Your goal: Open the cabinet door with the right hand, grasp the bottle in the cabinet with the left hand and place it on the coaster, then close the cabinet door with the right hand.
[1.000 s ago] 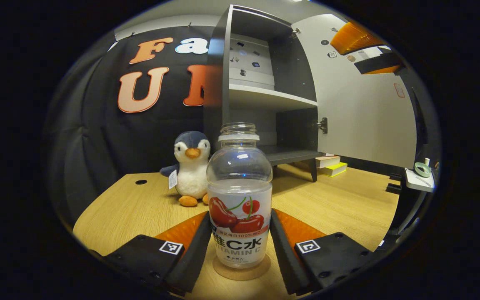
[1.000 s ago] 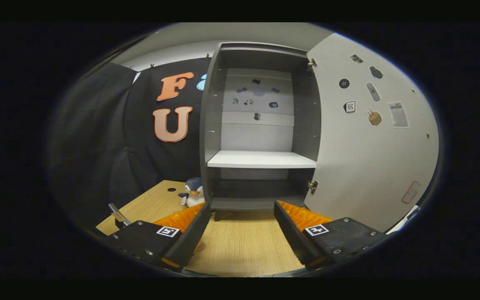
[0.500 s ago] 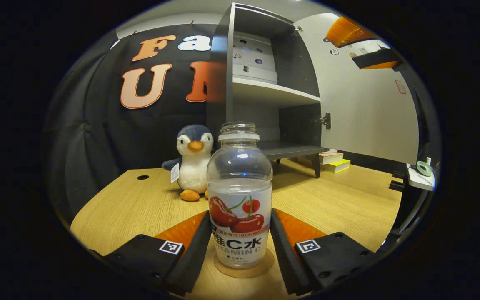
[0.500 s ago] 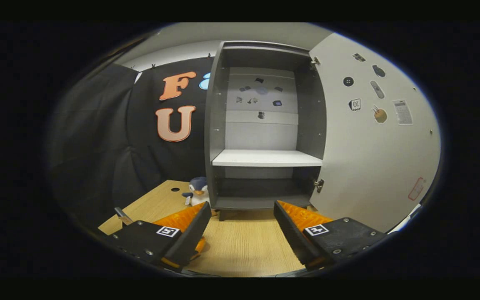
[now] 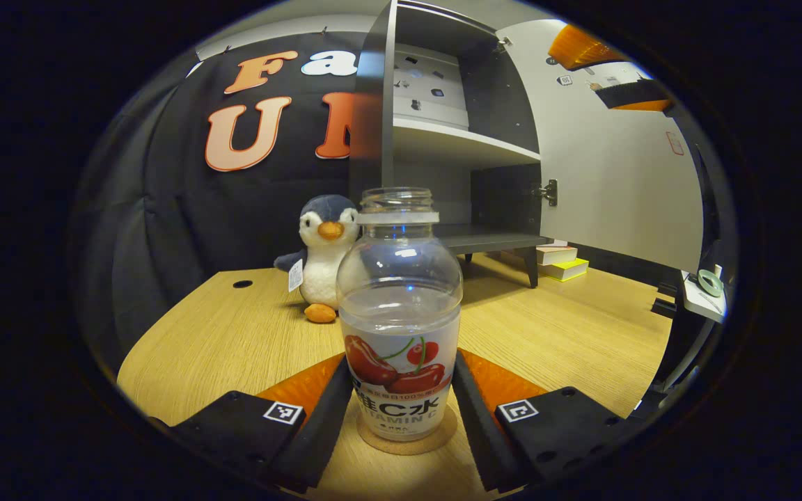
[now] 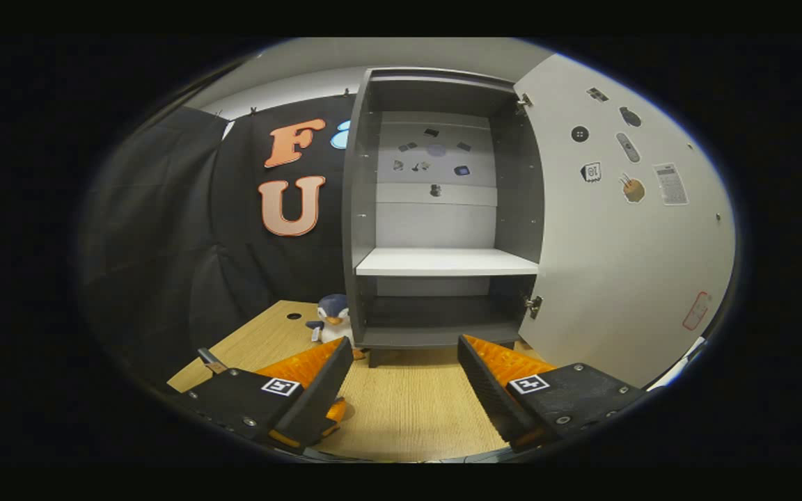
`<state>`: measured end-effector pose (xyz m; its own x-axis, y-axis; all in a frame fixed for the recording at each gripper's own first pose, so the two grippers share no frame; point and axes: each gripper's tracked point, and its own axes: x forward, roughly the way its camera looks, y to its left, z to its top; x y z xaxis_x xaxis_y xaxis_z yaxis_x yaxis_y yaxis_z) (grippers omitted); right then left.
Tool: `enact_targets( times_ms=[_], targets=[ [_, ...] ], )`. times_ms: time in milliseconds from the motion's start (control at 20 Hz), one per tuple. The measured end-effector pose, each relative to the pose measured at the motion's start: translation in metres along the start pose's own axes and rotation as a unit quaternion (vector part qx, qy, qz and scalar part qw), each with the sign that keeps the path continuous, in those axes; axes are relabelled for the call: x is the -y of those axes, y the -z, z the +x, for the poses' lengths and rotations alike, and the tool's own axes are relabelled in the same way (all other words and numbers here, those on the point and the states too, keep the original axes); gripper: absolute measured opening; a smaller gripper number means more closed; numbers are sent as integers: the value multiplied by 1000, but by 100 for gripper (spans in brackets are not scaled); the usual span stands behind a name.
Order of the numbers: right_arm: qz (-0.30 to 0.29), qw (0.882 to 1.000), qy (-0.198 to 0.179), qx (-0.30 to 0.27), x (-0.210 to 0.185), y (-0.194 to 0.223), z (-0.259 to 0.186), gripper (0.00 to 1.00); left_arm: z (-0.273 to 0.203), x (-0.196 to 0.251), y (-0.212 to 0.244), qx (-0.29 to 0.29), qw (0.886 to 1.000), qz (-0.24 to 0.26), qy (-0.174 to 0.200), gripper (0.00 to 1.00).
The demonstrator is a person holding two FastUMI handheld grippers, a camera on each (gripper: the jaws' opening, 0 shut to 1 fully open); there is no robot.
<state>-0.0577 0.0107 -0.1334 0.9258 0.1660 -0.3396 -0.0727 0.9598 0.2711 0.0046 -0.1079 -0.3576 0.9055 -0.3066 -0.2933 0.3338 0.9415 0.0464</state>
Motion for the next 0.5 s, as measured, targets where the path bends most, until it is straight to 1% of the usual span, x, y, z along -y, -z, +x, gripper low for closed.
enact_targets(
  times_ms=[150, 350, 450, 500],
  targets=[
    [-4, 1000, 3, -2, 1, 2, -2, 94, -2, -1, 0, -2, 1000, -8, -5, 87],
    [0, 1000, 4, -6, 1, 5, -4, 94, -1, 3, -1, -6, 1000, -17, 3, 87],
    [0, 1000, 1, -6, -1, 5, -4, 94, 2, 4, -3, -8, 1000, -18, 2, 90],
    [-1, 1000, -1, -7, -2, 5, -4, 94, 3, 4, -4, -8, 1000, -20, 3, 89]
  ],
)
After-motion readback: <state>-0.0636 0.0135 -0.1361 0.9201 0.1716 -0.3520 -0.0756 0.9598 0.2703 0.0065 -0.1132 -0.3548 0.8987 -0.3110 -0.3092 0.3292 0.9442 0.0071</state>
